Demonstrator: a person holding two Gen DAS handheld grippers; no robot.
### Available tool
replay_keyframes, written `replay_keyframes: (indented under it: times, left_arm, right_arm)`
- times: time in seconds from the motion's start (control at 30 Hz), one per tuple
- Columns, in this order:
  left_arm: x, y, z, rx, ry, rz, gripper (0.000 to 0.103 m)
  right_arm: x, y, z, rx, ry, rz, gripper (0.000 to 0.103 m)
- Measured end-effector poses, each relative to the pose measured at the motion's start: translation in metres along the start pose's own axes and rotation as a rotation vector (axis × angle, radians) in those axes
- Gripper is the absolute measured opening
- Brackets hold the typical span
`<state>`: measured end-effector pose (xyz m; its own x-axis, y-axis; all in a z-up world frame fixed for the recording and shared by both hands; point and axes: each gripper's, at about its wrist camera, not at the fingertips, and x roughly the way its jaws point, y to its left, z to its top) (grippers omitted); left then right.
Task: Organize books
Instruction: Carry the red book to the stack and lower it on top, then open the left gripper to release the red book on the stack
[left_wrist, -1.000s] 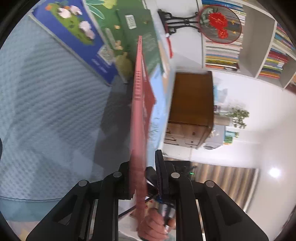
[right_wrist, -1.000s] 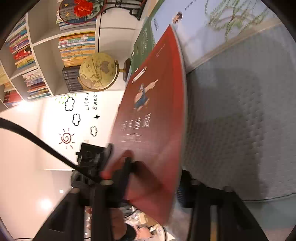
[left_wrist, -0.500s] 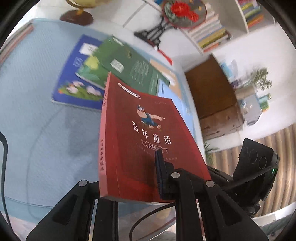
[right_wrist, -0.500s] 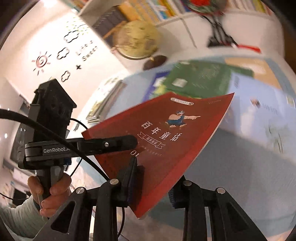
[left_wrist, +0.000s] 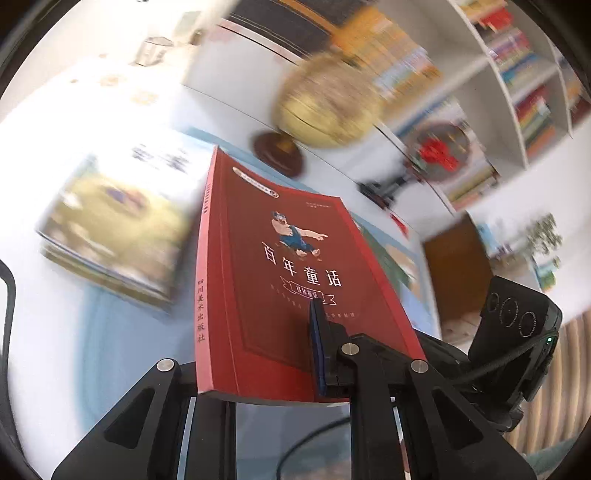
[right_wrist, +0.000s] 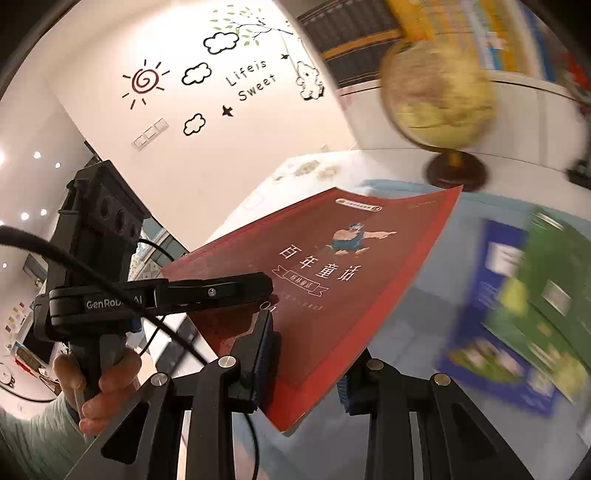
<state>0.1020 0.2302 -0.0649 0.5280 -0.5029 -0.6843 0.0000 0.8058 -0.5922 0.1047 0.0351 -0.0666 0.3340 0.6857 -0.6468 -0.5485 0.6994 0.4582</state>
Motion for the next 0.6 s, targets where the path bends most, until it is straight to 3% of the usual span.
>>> replay_keyframes:
  times: [0.1, 0.3, 0.4, 0.6]
  left_arm:
    - [0.003, 0.04, 0.031, -0.017, -0.003, 0.022, 0.014]
    - [0.033, 0.097, 0.067, -0.074, 0.05, -0.011, 0.015]
    - [0.044, 0.113, 0.073, -0.114, 0.08, -0.031, 0.017]
    - [0.052, 0.143, 0.071, -0.164, 0.143, 0.023, 0.031]
  right_arm:
    - [0.048, 0.008, 0.024, 0.014, 0.012, 0.004, 0.029]
    - [0.112, 0.005, 0.051, 0.067, 0.051, -0.029, 0.029]
    - [0.133, -0.004, 0.056, 0.109, 0.071, -0.046, 0.029]
    - [0.162, -0.015, 0.051, 0.176, 0.116, -0.034, 0.03]
